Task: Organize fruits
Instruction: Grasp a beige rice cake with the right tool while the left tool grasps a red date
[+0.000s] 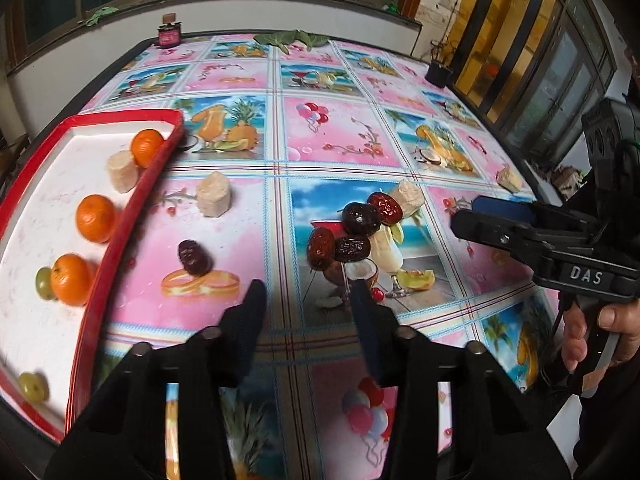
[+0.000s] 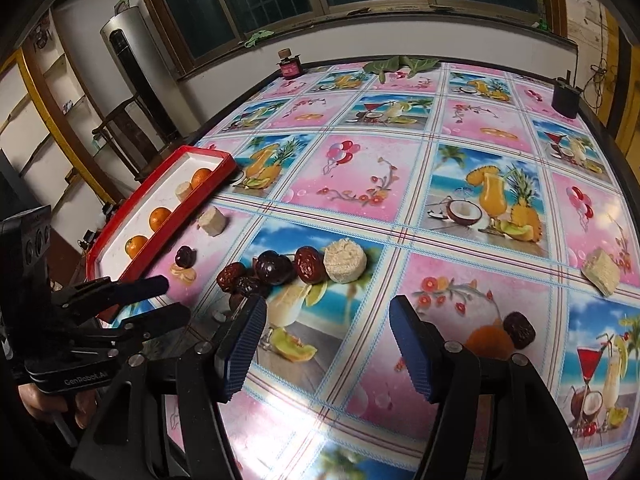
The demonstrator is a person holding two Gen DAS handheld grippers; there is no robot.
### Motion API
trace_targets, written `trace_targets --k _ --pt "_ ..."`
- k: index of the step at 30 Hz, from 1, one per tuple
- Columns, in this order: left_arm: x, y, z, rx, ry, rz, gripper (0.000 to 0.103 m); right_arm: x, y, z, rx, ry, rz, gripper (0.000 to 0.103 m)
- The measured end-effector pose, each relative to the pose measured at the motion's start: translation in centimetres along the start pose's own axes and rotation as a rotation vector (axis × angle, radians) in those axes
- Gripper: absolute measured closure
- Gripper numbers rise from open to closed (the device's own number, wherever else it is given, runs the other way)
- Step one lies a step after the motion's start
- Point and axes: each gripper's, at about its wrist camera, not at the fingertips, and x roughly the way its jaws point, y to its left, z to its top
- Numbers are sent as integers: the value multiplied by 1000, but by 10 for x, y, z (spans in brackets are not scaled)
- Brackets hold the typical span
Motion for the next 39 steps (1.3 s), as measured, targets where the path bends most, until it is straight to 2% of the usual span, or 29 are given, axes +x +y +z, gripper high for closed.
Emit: trace_targets --k 6,8,13,20,31,35,39 --pt "8 -2 8 -10 0 -37 69 19 -2 7 10 17 6 47" --pt "11 0 11 -20 1 -42 76 22 -1 8 7 20 6 48" --pt "21 4 19 -50 11 -53 79 31 -1 12 3 27 1 52" --pt "36 3 23 -45 32 -53 79 47 -4 17 3 43 -22 59" --pt "40 4 21 -21 38 -24 79 62 0 25 0 52 -24 61" --pt "39 12 21 -43 35 -19 79 60 -1 23 0 55 -31 71" --pt "40 13 23 -42 38 -16 79 63 -2 21 3 70 -36 70"
